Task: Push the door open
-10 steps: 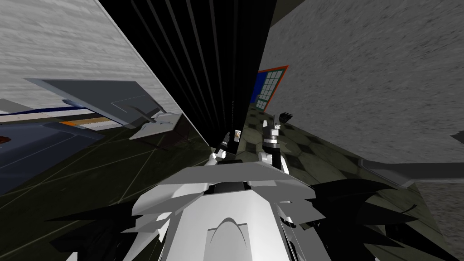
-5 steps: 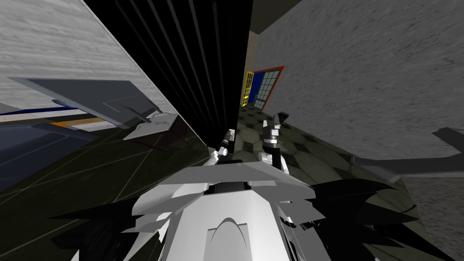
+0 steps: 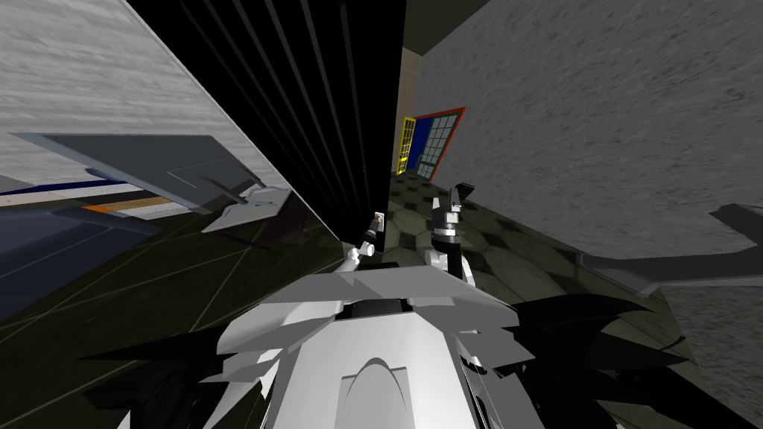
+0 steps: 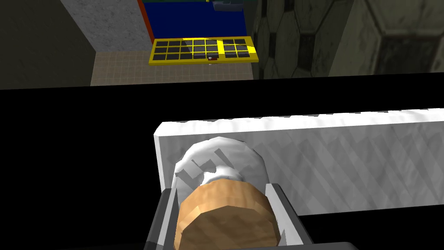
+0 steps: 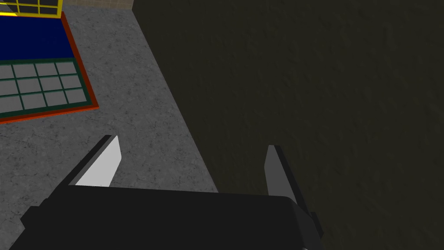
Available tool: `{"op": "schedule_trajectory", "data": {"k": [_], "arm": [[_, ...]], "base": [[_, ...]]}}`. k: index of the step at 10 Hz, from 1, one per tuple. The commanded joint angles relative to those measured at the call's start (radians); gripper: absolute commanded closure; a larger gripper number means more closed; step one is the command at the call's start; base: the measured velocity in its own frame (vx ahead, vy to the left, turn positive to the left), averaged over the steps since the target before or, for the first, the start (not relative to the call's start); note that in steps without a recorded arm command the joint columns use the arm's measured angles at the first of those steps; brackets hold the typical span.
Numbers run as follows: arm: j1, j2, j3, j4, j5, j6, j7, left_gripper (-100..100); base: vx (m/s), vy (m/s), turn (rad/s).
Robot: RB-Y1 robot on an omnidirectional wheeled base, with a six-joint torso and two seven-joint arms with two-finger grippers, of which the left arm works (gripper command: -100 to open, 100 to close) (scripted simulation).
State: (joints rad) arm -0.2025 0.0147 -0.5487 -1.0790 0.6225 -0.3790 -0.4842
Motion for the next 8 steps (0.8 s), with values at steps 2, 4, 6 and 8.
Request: {"op": "schedule_trajectory", "data": {"k": [2,4,6,8], "arm": [[-0.002,0.004,0.007,-0.002,0.001,-0.005,0.0,100],[-0.004,0.02,0.029,0.008,-0.003,0.0,-0.004,100],[-0.006,0.025,0.046,0.012,-0.006,0.0,-0.006,100],[-0.009,0.025,0.065,0.017,-0.008,0.0,-0.008,100]], "base": [[0.0,0.0,0.0],[0.138,-0.086,0.131],[0.166,-0.12,0.093],[0.162,-0.101,0.13]]}}
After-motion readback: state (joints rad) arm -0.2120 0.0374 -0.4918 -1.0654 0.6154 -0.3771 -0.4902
